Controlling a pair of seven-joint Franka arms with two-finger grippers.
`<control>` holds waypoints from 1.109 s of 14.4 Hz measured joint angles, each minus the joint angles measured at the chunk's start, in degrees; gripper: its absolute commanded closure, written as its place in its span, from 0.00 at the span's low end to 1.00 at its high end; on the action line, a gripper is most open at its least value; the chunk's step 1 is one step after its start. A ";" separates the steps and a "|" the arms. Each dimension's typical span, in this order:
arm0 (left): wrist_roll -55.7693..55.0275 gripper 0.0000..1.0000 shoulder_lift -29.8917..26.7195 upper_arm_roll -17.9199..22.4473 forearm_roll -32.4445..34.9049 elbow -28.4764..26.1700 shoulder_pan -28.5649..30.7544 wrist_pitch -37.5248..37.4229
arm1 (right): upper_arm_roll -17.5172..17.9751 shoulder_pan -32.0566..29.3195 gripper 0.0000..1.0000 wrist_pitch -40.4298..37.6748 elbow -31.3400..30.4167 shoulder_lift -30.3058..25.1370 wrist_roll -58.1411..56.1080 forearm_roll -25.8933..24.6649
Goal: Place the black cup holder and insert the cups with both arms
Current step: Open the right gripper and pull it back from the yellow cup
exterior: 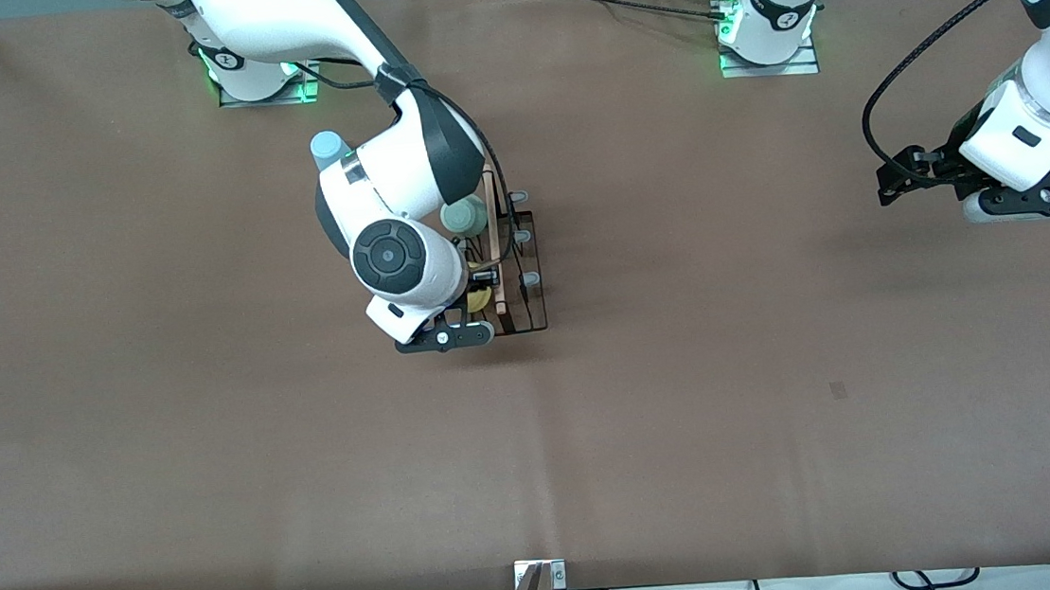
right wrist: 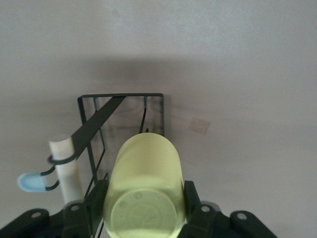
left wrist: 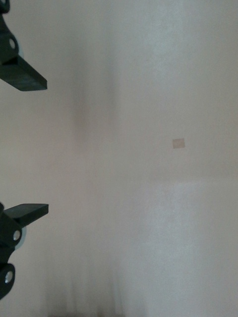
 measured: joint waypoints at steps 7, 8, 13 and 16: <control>0.00 0.00 0.00 0.00 0.00 0.00 0.00 0.00 | -0.13 0.53 0.00 1.86 -0.40 0.40 4.84 0.01; 0.00 0.00 0.00 0.00 0.00 0.00 0.00 0.00 | -0.31 0.63 0.00 1.95 -0.18 -0.07 5.27 0.00; 0.00 0.00 0.05 0.01 0.00 0.01 0.02 0.00 | -5.21 0.41 0.00 -1.46 0.62 -7.74 4.71 -4.04; 0.00 0.00 0.14 0.09 0.00 0.01 0.17 -0.04 | -9.84 -1.16 0.00 -3.73 0.48 -11.24 -0.46 -4.43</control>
